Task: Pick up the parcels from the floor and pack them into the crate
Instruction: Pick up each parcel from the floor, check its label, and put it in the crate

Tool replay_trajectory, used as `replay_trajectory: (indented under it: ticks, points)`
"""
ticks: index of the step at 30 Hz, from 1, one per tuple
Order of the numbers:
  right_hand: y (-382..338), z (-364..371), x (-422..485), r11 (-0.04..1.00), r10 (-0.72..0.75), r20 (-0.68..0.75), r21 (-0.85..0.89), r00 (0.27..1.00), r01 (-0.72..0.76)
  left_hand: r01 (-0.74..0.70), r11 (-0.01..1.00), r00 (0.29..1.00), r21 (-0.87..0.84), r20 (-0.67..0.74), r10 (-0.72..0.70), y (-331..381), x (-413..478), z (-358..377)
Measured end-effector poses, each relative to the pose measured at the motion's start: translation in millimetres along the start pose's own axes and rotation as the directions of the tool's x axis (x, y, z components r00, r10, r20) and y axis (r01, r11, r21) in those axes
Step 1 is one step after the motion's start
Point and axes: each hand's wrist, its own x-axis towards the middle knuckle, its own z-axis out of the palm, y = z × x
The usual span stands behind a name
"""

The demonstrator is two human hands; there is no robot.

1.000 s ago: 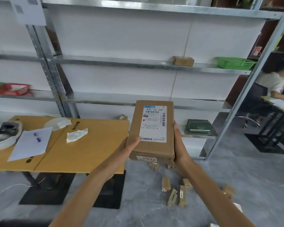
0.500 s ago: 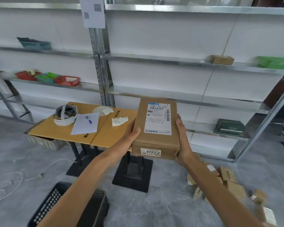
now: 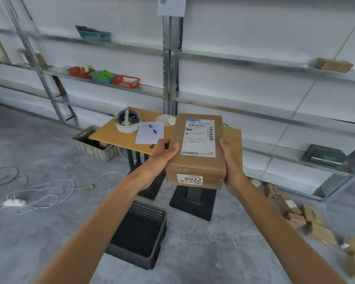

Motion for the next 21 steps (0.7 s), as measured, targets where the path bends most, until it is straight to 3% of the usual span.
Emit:
replay_trajectory:
  ticks: [7,14,21]
  points:
    - [17,39,45,0.99,-0.008,-0.047,-0.138,0.999,0.002,0.026,0.999,0.99,0.04,-0.138,-0.02,-4,27,-45]
    - [33,67,124,0.993,0.011,-0.053,-0.113,0.999,-0.017,0.041,0.999,0.949,0.027,-0.314,-0.031,-12,105,-89]
    - [53,106,215,0.995,0.078,-0.106,-0.055,0.991,-0.084,0.061,0.985,0.903,0.164,-0.43,0.016,-27,190,-131]
